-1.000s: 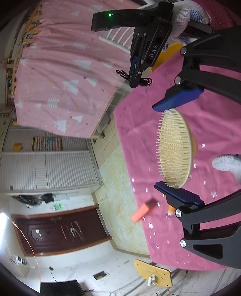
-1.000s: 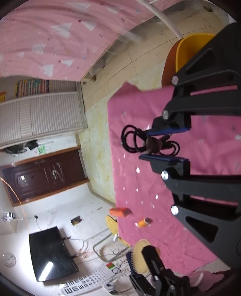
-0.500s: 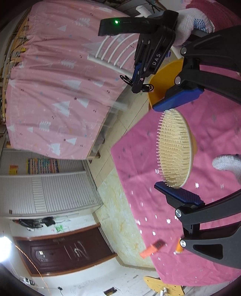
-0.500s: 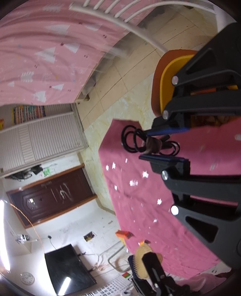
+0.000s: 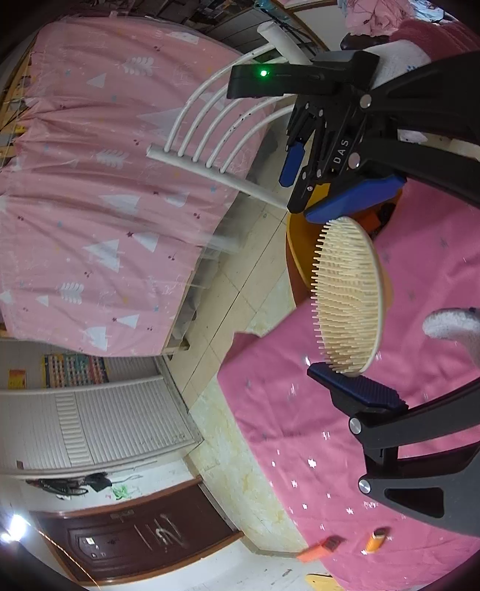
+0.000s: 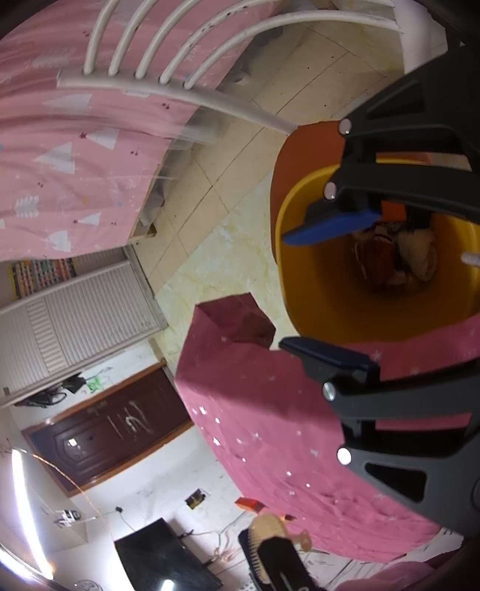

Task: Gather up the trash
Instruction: 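Carry the hairbrush and black cable over the yellow bin, then open both grippers to drop the hairbrush and black cable into the bin, then move both open grippers back over the table toward the orange items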

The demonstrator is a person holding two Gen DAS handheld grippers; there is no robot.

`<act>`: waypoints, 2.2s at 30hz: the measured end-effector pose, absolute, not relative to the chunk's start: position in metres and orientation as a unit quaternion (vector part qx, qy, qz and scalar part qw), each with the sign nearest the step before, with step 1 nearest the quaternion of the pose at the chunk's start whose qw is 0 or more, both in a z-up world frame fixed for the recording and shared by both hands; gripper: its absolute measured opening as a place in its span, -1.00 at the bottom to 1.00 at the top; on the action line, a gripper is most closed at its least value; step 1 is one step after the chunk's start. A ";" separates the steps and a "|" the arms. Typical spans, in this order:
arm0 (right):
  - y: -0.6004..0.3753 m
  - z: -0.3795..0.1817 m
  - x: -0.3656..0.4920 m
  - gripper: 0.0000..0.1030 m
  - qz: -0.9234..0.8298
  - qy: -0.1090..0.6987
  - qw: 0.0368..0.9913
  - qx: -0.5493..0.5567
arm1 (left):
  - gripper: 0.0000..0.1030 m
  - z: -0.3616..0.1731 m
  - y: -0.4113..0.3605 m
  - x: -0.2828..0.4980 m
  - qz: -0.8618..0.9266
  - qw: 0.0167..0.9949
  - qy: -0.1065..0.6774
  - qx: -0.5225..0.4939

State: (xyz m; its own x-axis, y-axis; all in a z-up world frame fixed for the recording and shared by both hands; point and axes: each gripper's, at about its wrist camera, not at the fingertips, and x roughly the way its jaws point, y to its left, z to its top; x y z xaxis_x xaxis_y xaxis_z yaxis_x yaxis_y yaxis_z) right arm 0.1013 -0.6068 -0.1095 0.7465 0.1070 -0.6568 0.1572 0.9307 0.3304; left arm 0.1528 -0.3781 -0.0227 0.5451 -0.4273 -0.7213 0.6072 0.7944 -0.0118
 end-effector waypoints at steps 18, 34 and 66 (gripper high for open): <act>-0.664 -0.109 0.060 0.09 -0.055 0.310 0.913 0.259 | 0.50 -0.041 -0.445 0.155 -0.325 0.850 0.396 0.120; -0.621 -0.081 0.076 0.26 -0.035 0.315 0.923 0.217 | 0.50 -0.019 -0.390 0.159 -0.309 0.867 0.377 0.102; -0.417 -0.041 0.187 0.26 0.093 0.357 0.926 0.082 | 0.53 -0.035 -0.134 0.240 -0.163 0.903 0.396 0.036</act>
State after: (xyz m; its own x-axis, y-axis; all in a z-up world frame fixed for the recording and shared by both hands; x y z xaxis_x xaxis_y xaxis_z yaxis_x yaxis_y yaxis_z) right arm 0.1869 -0.4172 -0.0414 0.7277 0.2316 -0.6456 -0.1145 0.9691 0.2185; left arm 0.2402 -0.1339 -0.0351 0.6336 -0.2654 -0.7267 0.3221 0.9445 -0.0641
